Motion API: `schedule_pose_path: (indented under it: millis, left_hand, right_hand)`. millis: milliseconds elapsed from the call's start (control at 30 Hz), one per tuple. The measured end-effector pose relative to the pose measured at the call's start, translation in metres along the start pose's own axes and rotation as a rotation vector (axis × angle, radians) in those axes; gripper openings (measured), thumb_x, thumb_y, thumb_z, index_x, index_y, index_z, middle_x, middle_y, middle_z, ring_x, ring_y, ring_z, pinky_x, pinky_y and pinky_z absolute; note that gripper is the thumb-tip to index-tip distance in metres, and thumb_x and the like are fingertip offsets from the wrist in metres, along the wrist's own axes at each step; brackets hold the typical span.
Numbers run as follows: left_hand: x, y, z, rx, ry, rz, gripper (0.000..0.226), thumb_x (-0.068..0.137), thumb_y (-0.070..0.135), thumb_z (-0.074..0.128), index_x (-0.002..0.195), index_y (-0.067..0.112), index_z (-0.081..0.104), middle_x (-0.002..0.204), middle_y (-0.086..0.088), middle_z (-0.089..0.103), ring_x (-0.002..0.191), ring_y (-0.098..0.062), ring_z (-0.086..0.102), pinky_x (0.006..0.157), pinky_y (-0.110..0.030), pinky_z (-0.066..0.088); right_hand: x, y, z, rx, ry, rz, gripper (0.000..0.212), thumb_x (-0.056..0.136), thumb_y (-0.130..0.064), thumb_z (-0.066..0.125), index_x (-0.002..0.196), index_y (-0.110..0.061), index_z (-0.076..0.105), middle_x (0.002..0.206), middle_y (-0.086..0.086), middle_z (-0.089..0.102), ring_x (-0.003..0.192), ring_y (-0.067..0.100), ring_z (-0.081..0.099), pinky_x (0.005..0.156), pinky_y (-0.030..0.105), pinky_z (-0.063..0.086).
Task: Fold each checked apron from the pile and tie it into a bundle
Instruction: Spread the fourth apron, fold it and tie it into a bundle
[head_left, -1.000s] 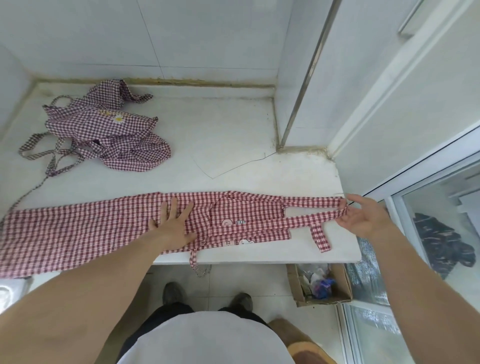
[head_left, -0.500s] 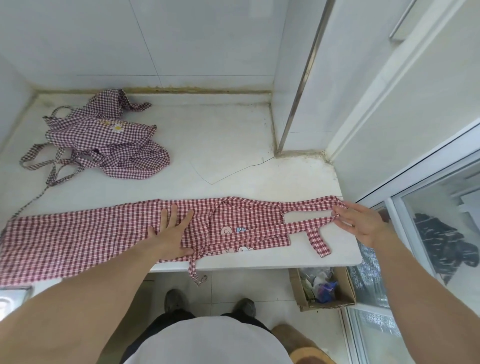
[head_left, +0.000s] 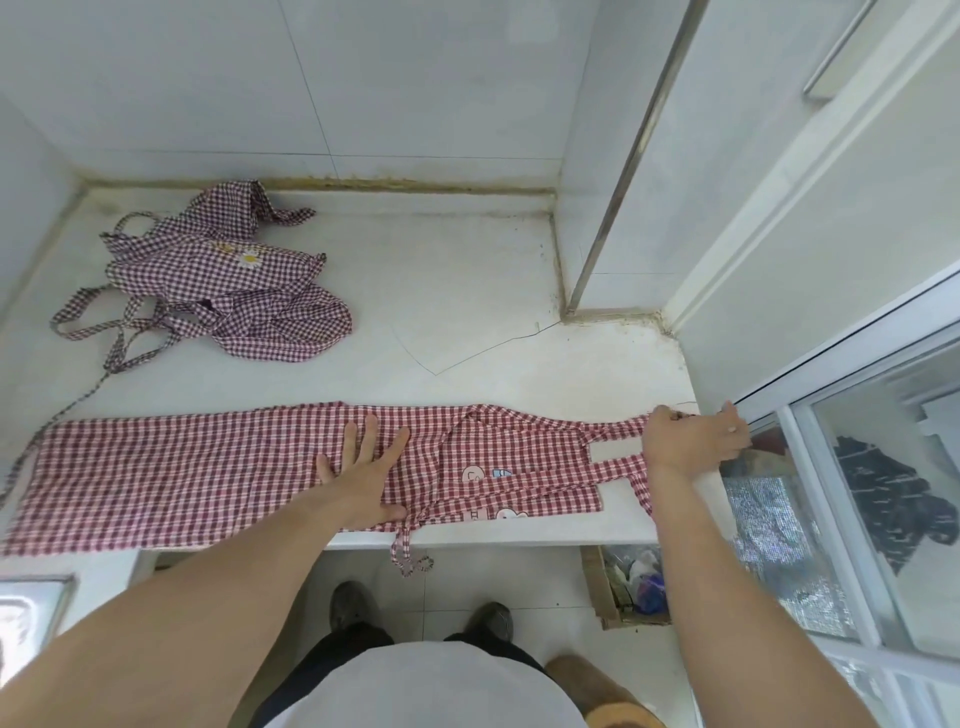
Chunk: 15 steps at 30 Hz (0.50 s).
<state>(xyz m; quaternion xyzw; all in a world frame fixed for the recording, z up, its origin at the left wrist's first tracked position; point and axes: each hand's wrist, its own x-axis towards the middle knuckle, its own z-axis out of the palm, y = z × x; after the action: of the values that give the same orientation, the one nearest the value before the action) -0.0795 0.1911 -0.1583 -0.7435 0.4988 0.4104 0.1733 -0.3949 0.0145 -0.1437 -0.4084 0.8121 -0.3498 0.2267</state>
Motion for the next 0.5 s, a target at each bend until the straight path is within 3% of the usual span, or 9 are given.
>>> schedule_pose_path:
  millis: [67,133,233,267,333,400,500]
  left_hand:
    - [0.001,0.000,0.000,0.004,-0.004,-0.003,0.113,0.091,0.040,0.068,0.148,0.043,-0.029,0.144,0.000,-0.054,0.135,-0.028,-0.046,0.116,-0.066,-0.009]
    - [0.002,0.001,0.000,0.021,0.002,-0.004,0.113,0.091,0.042,0.068,0.148,0.042,-0.029,0.145,-0.001,-0.053,0.136,-0.029,-0.045,0.116,-0.067,-0.008]
    - [0.003,0.005,-0.003,0.082,0.051,0.002,0.113,0.089,0.050,0.067,0.150,0.041,-0.027,0.152,-0.005,-0.046,0.142,-0.033,-0.037,0.115,-0.068,-0.004]
    - [0.003,0.005,-0.002,0.089,0.061,0.000,0.112,0.088,0.053,0.067,0.151,0.040,-0.025,0.154,-0.006,-0.043,0.143,-0.034,-0.035,0.115,-0.069,-0.003]
    - [0.005,0.012,0.000,0.097,0.078,-0.008,0.110,0.088,0.053,0.066,0.153,0.038,-0.021,0.155,-0.006,-0.042,0.145,-0.035,-0.032,0.115,-0.069,-0.001]
    - [0.006,0.013,0.003,0.100,0.100,0.006,0.109,0.087,0.055,0.065,0.154,0.038,-0.020,0.155,-0.005,-0.042,0.146,-0.034,-0.031,0.116,-0.068,-0.002]
    - [0.005,-0.002,0.009,0.065,0.159,0.062,0.107,0.084,0.068,0.059,0.151,0.045,-0.022,0.154,0.002,-0.042,0.145,-0.026,-0.033,0.116,-0.065,-0.005]
  right_hand:
    - [-0.033,-0.010,0.005,-0.007,-0.056,-0.273,0.068,0.084,-0.006,0.061,0.146,0.000,0.033,0.154,0.023,0.023,0.141,0.038,0.026,0.117,0.052,0.027]
    - [-0.073,-0.016,0.012,-0.036,-0.257,-0.499,0.063,0.089,-0.007,0.060,0.147,-0.009,0.035,0.158,0.011,0.023,0.146,0.023,0.022,0.121,0.041,0.021]
    - [-0.141,-0.021,0.031,-0.088,-0.706,-0.799,0.051,0.093,-0.003,0.055,0.141,-0.015,0.048,0.153,0.001,0.040,0.143,0.015,0.033,0.121,0.039,0.029]
    - [-0.165,-0.018,0.039,-0.138,-0.887,-0.884,0.051,0.093,-0.004,0.053,0.142,-0.015,0.049,0.153,0.002,0.040,0.144,0.017,0.033,0.120,0.041,0.031]
    - [-0.196,-0.007,0.057,-0.268,-1.099,-1.022,0.058,0.095,-0.011,0.052,0.151,-0.018,0.038,0.163,0.001,0.024,0.151,0.021,0.017,0.123,0.045,0.021]
    - [-0.203,0.006,0.070,-0.481,-1.078,-1.026,0.063,0.102,-0.032,0.040,0.158,-0.029,0.013,0.167,-0.006,-0.001,0.153,0.018,-0.009,0.124,0.052,0.001]
    - [-0.187,0.021,0.072,-0.767,-0.929,-1.010,0.064,0.096,-0.065,-0.002,0.155,-0.039,-0.010,0.161,-0.010,-0.025,0.148,0.017,-0.028,0.119,0.057,-0.012]
